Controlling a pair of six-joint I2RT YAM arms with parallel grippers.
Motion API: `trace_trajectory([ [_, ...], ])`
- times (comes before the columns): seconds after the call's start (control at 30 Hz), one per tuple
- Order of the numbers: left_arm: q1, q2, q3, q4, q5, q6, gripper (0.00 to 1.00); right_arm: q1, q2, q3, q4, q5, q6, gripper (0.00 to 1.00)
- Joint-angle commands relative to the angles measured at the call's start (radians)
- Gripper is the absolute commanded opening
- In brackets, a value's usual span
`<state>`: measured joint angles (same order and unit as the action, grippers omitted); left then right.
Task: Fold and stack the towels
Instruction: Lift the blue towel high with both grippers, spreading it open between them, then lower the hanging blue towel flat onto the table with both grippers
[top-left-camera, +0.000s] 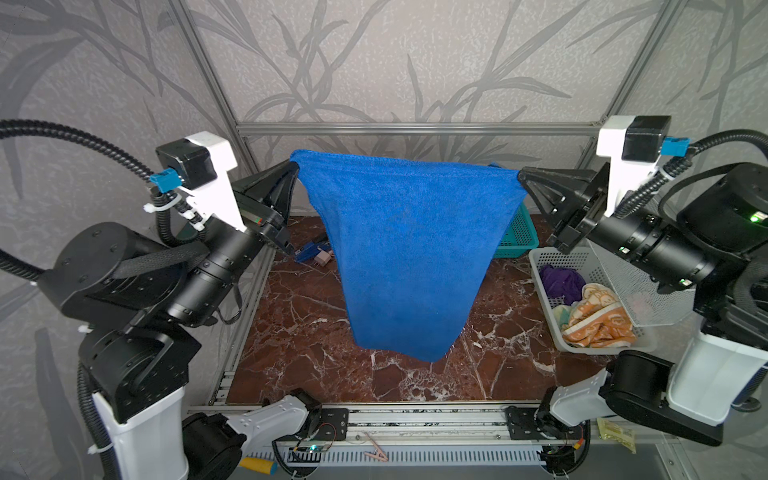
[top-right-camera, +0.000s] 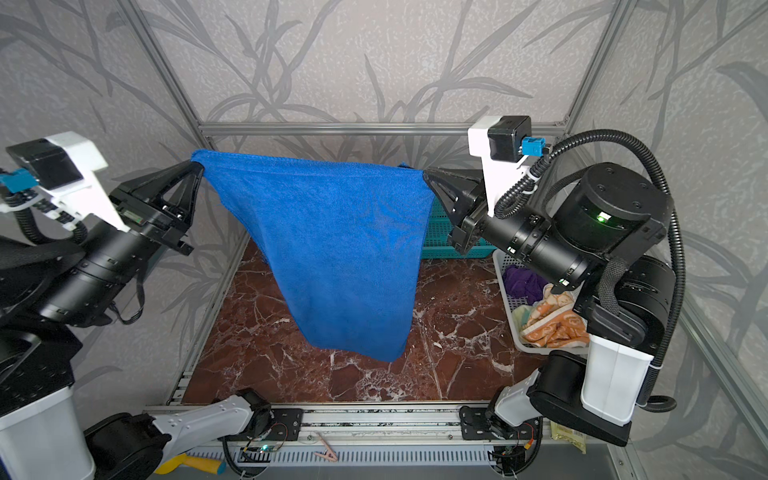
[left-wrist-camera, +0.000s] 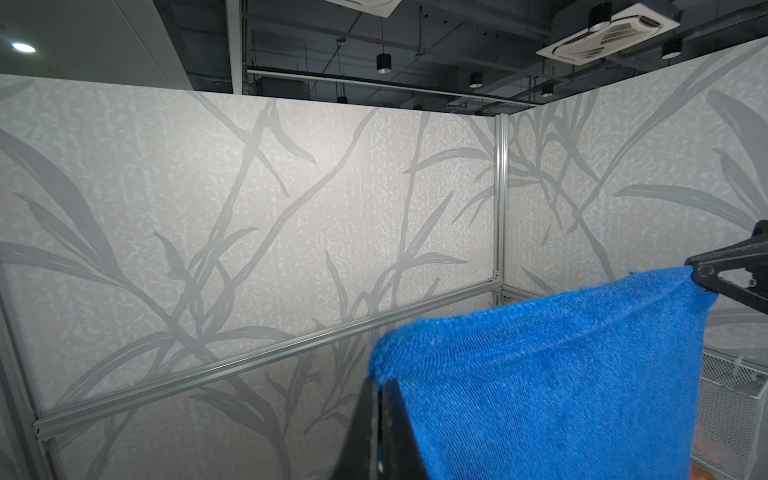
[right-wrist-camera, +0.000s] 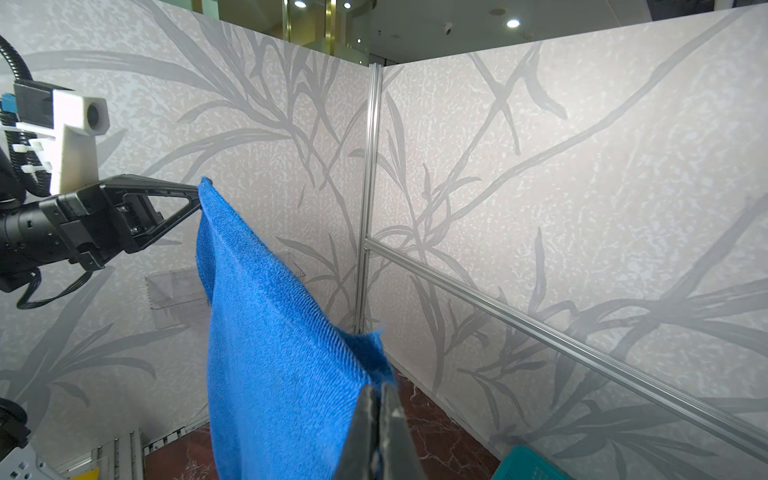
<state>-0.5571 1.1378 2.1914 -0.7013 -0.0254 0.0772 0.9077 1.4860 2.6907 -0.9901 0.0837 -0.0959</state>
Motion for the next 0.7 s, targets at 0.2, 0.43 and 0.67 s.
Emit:
trace_trajectory([
  [0.2, 0.028, 0.228, 0.005, -0.107, -0.245, 0.071, 0.00, -0.224, 0.142, -0.130, 0.077, 0.015, 0.061, 0.00],
  [0.43, 0.279, 0.410, -0.201, 0.044, -0.037, -0.098, 0.00, -0.381, 0.449, -0.174, 0.210, -0.058, 0.048, 0.00],
  [0.67, 0.388, 0.672, -0.311, 0.268, 0.000, -0.133, 0.00, -0.397, 0.913, 0.145, 0.251, -0.071, 0.015, 0.00],
])
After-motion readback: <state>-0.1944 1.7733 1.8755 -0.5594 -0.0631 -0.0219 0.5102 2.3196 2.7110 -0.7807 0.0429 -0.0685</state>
